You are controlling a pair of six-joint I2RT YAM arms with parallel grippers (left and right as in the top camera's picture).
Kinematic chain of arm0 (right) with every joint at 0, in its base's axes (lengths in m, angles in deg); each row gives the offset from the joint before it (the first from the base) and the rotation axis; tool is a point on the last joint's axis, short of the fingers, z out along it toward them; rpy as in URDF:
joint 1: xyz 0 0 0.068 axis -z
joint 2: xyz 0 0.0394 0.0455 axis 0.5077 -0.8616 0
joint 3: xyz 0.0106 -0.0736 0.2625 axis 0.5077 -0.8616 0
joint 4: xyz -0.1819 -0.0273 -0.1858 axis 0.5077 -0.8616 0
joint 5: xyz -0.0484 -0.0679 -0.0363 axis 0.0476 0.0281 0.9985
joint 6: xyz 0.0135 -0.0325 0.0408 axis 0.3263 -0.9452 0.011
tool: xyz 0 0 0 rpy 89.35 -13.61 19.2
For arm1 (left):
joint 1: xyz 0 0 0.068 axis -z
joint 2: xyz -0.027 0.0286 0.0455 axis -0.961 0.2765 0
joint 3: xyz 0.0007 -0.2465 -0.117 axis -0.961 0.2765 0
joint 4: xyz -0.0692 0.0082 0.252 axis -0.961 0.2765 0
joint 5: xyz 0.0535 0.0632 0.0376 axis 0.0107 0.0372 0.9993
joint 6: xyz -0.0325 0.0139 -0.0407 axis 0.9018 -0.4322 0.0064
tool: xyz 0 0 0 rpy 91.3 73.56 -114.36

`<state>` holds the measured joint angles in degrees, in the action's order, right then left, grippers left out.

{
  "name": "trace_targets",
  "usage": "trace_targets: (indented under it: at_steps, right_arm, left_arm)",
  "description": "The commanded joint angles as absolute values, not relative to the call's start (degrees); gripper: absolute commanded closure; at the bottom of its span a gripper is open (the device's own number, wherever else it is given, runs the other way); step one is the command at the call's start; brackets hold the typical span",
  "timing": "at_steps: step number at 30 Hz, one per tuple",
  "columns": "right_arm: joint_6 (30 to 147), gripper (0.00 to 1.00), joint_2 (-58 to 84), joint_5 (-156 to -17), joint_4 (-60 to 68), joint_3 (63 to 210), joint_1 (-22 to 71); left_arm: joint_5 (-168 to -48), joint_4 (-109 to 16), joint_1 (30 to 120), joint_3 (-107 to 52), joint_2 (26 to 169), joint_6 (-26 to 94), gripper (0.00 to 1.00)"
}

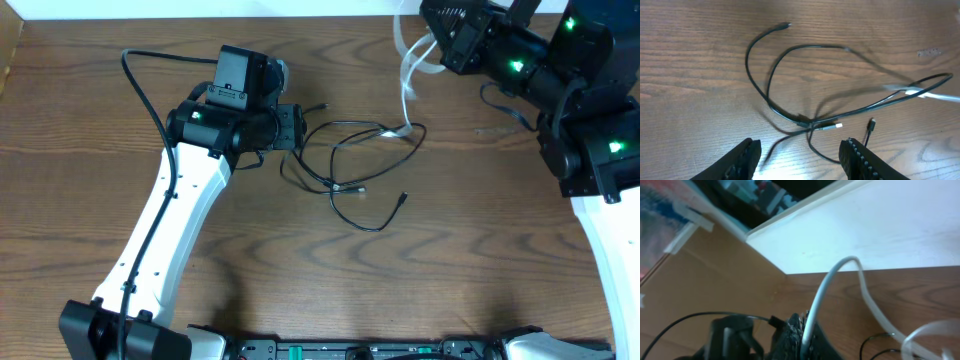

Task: Untangle cables
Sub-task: 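Grasp the white cable with the right gripper and pull it right, then place the white cable at the right table edge and release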

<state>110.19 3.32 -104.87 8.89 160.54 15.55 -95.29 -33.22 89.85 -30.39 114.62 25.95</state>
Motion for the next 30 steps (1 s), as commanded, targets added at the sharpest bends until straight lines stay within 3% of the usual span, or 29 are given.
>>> trace_targets:
  at_steps: [1,12,22,30]
  right_arm:
    - [112.7,0.99,3.1,-100.5,9.0,161.0,15.5]
    - [121.8,0.98,4.5,-97.0,23.9,161.0,15.9]
    - [107.5,0.99,1.9,-88.7,0.7,161.0,18.4]
    - [101.0,0.99,-6.0,-92.7,-8.5,167.0,32.1]
  left_arm:
    - [-94.7,-33.0,89.6,-31.1,115.0,25.0,0.44]
    - [-94.7,-33.0,89.6,-31.1,115.0,25.0,0.44]
    - [-94.7,-33.3,89.6,-31.1,115.0,25.0,0.44]
    - [-94.7,-33.3,89.6,-31.0,115.0,25.0,0.44]
